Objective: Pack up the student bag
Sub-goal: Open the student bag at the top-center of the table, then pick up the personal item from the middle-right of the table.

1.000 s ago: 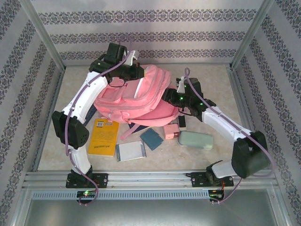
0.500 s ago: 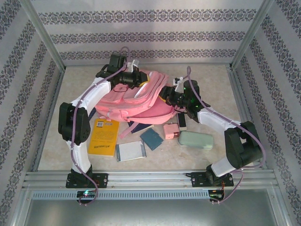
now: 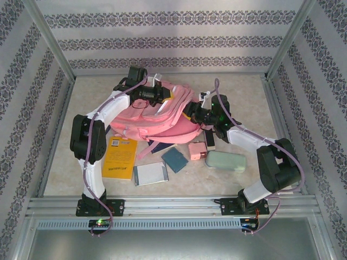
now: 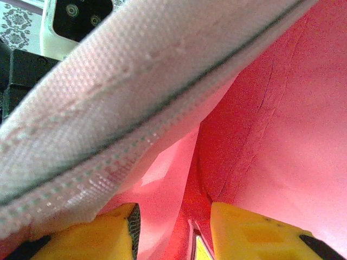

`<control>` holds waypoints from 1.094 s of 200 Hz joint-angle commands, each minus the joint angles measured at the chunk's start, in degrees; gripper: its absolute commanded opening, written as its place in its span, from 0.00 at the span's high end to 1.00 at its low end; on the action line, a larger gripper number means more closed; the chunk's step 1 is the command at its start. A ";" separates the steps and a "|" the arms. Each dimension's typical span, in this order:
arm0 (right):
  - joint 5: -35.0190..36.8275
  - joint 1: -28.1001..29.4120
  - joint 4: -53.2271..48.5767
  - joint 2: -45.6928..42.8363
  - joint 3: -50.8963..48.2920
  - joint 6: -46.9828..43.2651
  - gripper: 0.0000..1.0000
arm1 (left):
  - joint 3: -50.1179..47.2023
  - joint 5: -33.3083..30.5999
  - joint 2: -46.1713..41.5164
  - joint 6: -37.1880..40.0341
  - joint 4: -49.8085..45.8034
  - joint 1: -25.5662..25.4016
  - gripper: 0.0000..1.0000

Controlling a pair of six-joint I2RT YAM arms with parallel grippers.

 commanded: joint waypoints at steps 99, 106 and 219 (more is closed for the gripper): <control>5.68 -1.66 -12.54 -8.33 -2.30 -12.08 0.52 | 6.10 5.58 -6.37 -5.51 3.60 5.83 1.00; 6.65 -1.73 -15.60 -9.31 -1.90 -14.19 0.51 | 6.45 6.05 -6.28 -5.49 3.74 6.04 1.00; 37.76 -0.72 -47.00 -19.98 -4.59 -38.73 0.33 | 10.38 8.47 -3.85 -7.86 5.20 9.17 1.00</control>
